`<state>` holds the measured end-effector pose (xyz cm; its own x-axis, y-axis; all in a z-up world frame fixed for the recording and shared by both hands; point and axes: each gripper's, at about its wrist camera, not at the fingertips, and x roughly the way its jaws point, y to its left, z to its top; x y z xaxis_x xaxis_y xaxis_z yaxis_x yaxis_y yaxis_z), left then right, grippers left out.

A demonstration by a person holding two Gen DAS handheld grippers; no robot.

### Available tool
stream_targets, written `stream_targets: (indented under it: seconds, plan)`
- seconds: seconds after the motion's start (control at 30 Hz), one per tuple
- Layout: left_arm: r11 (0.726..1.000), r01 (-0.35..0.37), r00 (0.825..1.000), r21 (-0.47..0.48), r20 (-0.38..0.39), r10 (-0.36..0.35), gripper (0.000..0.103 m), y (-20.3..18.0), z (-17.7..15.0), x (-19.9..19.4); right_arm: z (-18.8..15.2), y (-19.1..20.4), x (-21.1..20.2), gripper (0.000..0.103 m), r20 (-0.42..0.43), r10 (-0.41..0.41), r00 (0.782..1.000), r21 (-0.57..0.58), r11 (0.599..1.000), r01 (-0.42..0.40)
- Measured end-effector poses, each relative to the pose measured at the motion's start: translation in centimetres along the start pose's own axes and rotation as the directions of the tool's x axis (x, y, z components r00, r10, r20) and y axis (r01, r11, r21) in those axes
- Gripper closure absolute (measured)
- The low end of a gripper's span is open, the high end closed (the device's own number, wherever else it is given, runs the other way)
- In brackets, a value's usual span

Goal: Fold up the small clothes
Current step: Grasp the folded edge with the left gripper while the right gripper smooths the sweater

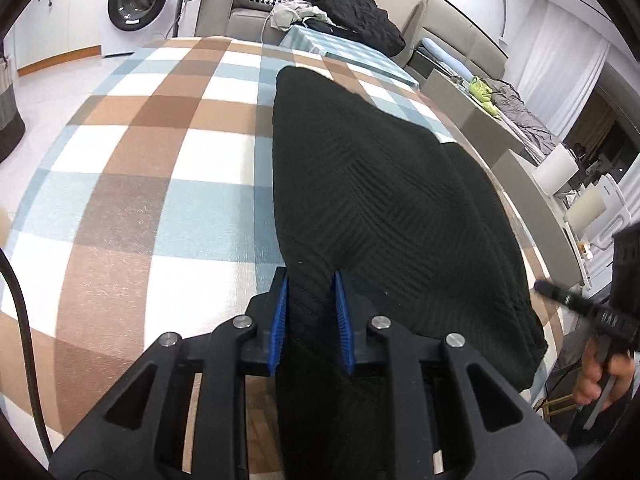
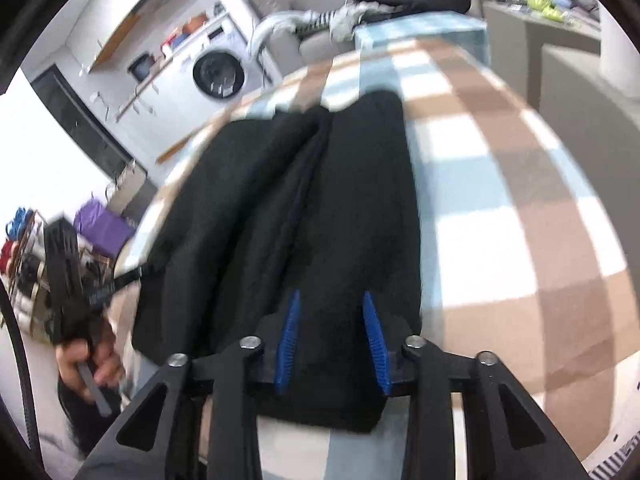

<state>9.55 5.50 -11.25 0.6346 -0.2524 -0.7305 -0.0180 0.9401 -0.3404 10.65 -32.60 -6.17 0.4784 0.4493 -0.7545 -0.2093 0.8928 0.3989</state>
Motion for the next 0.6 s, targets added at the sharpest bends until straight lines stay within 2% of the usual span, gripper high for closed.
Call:
stream_targets:
  seconds: [0.07,0.13,0.3,0.43,0.47,0.53,0.6]
  plan:
    - [1.000,-0.003,1.000,0.006,0.016,0.003,0.071,0.0,0.2,-0.6,1.7,0.5,0.0,0.064,0.045,0.016,0.999,-0.009,1.000,-0.016]
    - [1.000,-0.016,0.999,0.008,0.035,0.016,0.052,0.0,0.4,-1.2,3.5,1.3,1.3,0.063,0.049,0.051,0.998,-0.013,0.999,-0.050]
    - [1.000,-0.016,0.998,0.000,0.057,0.016,0.041,0.2,1.0,-2.2,7.6,2.9,6.7,0.063,0.011,0.119,0.993,0.007,0.993,-0.120]
    - [1.000,-0.020,0.998,-0.004,0.059,0.020,0.041,0.2,0.9,-2.4,9.1,3.9,10.4,0.063,-0.040,0.097,0.994,0.030,0.995,-0.096]
    - [1.000,-0.019,0.998,-0.004,0.059,0.020,0.041,0.2,0.9,-2.4,9.5,4.1,10.9,0.064,-0.041,0.121,0.992,0.029,0.992,-0.120]
    - [1.000,-0.018,0.998,-0.003,0.060,0.018,0.041,0.2,0.9,-2.5,10.1,5.0,11.8,0.091,-0.057,0.119,0.991,-0.019,0.993,-0.120]
    - [1.000,-0.012,0.998,-0.003,0.065,0.012,0.041,0.1,1.1,-2.6,10.8,6.3,10.8,0.095,-0.008,0.139,0.990,-0.097,0.986,-0.139]
